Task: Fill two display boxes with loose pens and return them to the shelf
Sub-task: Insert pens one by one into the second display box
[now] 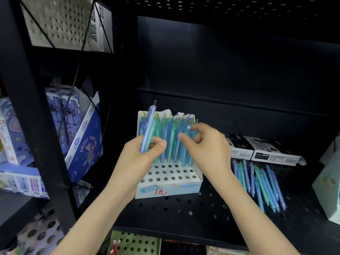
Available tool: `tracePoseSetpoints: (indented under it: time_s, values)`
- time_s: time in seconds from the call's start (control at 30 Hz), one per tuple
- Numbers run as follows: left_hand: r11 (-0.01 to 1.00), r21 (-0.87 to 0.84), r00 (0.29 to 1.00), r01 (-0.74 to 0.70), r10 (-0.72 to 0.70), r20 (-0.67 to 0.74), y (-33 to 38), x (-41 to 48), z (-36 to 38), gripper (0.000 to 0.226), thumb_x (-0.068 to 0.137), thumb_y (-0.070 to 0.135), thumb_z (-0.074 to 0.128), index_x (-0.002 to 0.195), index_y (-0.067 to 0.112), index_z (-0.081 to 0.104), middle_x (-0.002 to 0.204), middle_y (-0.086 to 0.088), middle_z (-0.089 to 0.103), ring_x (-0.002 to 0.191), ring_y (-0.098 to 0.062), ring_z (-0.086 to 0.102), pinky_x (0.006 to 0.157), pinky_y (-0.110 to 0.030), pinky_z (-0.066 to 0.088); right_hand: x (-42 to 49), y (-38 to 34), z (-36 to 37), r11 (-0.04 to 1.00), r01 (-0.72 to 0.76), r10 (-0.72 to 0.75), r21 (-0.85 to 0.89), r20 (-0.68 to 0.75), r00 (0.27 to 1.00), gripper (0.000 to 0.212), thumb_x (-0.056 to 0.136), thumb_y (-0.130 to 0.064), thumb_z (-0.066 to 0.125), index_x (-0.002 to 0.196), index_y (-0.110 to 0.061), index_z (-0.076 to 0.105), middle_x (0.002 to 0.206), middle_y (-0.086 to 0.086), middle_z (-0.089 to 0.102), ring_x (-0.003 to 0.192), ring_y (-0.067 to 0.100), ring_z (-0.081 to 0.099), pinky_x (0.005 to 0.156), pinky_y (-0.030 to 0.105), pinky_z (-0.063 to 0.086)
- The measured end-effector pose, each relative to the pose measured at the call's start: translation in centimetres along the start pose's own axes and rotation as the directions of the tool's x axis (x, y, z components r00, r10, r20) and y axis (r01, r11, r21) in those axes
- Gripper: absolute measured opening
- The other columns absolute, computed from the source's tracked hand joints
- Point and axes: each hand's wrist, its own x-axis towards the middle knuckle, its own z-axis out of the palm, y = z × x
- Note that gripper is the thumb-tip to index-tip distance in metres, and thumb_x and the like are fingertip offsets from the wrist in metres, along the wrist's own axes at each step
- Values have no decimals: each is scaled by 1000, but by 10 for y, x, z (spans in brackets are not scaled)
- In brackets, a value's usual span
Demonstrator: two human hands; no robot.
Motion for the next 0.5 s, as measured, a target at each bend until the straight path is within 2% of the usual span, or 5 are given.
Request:
tracePoseSetpoints:
  time_s: [0.1, 0.27, 0.33, 0.4, 0.5]
  values:
    - [1000, 3, 1000, 3, -3, -11, -2, 0, -1, 17, 87, 33, 60, 79, 18, 62, 49, 16, 44, 42, 0, 39, 47, -14, 32, 3, -3, 0, 999, 17, -12, 32, -143, 990, 21, 89, -38, 57, 101, -23, 65, 49, -9, 45, 50, 4, 46, 57, 23, 39]
    - [994, -105, 996, 33, -23, 90, 0, -4, 0, 27, 93, 32, 46, 96, 14, 67, 67, 3, 53, 52, -5, 39, 42, -14, 29, 5, -3, 0, 997, -25, 19, -79, -72, 997, 21, 91, -38, 53, 103, -27, 66, 49, -8, 44, 55, 10, 50, 55, 24, 36]
    - [989, -141, 987, 43, -20, 162, 1, -6, 0, 29, 94, 29, 44, 100, 13, 67, 69, 3, 55, 50, -4, 40, 41, -14, 28, 3, -4, -3, 999, 11, -17, -51, -113, 993, 19, 90, -36, 55, 104, -29, 66, 48, -8, 45, 51, 8, 48, 56, 24, 40]
    - [987, -153, 975, 50, -15, 221, 1, -7, 0, 30, 94, 27, 43, 102, 12, 67, 69, 2, 55, 49, -4, 41, 41, -15, 28, -3, -7, -7, 994, 63, -49, 89, -156, 986, 17, 89, -37, 56, 101, -30, 67, 46, -6, 45, 46, 8, 45, 55, 24, 42]
    - [990, -132, 955, 57, -16, 295, 2, -10, 2, 32, 91, 29, 45, 99, 4, 65, 69, -1, 55, 51, -6, 41, 43, -16, 28, -13, -18, -13, 900, 16, -53, 435, 72, 996, 15, 85, -40, 62, 83, -28, 70, 51, 3, 55, 51, 12, 55, 60, 29, 50]
